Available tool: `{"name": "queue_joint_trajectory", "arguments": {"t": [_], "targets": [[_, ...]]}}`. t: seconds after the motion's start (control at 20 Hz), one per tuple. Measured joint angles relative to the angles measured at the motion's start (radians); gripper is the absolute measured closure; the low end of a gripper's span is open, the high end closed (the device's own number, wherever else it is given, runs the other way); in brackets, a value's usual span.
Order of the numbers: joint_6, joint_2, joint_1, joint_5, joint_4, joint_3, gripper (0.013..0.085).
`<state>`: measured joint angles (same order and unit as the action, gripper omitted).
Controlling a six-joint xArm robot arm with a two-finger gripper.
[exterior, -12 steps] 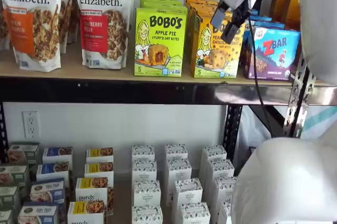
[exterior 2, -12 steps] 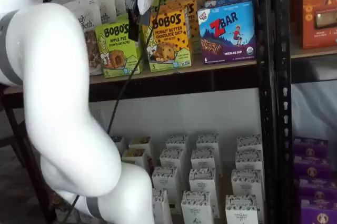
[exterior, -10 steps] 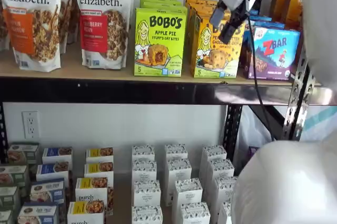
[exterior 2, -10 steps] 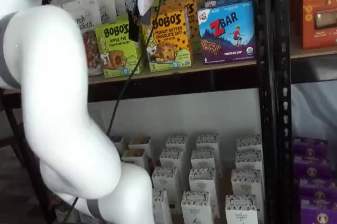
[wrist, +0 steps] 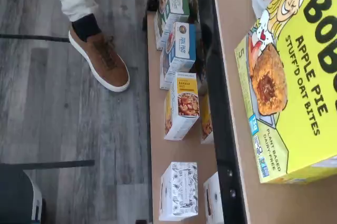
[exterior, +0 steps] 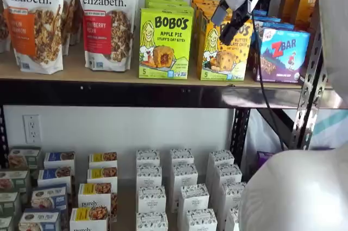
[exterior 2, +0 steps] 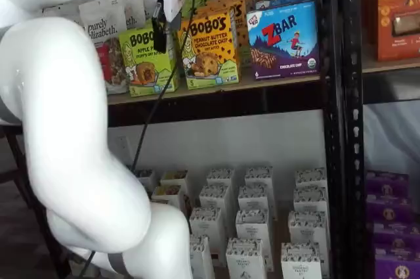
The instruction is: Pick up the orange box on the top shelf, the fifth box from the left
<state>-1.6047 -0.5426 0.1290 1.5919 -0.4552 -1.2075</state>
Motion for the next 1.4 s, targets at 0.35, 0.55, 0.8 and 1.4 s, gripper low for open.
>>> {"name": "queue_joint_trajectory", "arguments": {"t": [0.35,0.55,0.8,1.4], "targets": [[0.006,0.013,0.006,0.037,-0.029,-0.023,0.013],[0.008,0.022,0.015,0.034,-0.051,-0.043,0.013],[-0.005,0.046,0.034,0.009,-0.039,-0.082,0.013],[-0.076,0.214,0.115,0.013,-0.043,-0.265,0.013]]}}
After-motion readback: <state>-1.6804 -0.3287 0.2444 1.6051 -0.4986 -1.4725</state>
